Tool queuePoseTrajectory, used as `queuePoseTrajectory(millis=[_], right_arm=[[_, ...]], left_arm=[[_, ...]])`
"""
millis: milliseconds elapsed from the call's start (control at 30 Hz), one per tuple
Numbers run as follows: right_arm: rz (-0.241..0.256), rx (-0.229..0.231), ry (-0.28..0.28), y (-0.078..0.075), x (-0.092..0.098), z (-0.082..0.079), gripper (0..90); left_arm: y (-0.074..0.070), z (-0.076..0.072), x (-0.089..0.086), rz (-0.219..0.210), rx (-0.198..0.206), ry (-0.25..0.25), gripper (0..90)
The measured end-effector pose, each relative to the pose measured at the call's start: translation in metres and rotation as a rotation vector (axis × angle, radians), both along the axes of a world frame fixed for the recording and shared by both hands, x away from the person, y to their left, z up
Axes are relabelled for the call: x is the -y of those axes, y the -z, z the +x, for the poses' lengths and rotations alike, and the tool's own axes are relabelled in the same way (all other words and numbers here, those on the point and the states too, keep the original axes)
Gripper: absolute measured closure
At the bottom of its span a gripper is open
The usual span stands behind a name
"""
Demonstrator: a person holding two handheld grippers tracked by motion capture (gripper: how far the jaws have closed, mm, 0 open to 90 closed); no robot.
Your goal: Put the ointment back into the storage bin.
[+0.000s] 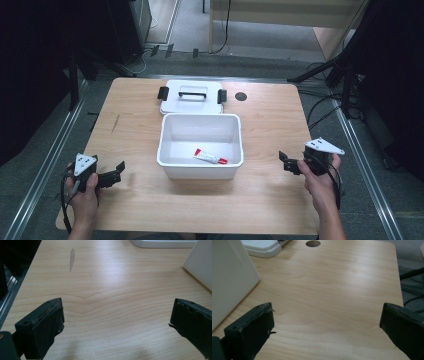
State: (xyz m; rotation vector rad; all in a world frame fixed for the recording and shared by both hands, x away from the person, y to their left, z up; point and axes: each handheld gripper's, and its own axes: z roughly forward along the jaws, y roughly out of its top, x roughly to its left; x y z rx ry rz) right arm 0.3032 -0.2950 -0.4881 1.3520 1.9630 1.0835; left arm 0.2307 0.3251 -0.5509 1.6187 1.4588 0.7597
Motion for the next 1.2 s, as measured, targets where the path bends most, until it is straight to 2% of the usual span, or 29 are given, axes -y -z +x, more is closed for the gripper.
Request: queuePoseTrajectory(millis=[167,367,433,467,500,700,867,1000,1200], right_arm=[[0.026,-0.010,0.063,0.026,0.023,-0.016,0.0],[0.056,-0.008,0.117,0.046,0.041,-0.036,0.0],[0.061,0.006,0.133,0.051,0.047,-0.043,0.0],[0.077,0.005,0.140,0.052,0.049,-0.045,0.0],[0.109,0.023,0.143,0.051,0.054,-0.049,0.0],[0.090,0.033,0.167,0.054,0.064,-0.063,0.0],[0.115,0.061,0.199,0.055,0.071,-0.074,0.0],[0.112,0.065,0.195,0.056,0.071,-0.077,0.0],[0.135,0.080,0.207,0.057,0.071,-0.079,0.0]], left_arm=[[0.000,0.000,-0.001,-0.005,-0.002,0.001,0.0],[0.000,0.000,-0.001,-0.007,-0.002,-0.001,0.0],[0.000,0.000,-0.001,-0.007,-0.002,-0.001,0.0],[0.000,0.000,-0.001,-0.007,-0.002,-0.002,0.0],[0.000,0.000,-0.001,-0.006,-0.002,-0.003,0.0],[0.000,0.000,0.000,-0.005,-0.001,-0.003,0.0],[0.000,0.000,0.000,-0.003,-0.002,-0.003,0.0],[0.000,0.000,-0.001,-0.008,-0.001,-0.002,0.0],[0.000,0.000,-0.001,-0.005,-0.003,-0.002,0.0]])
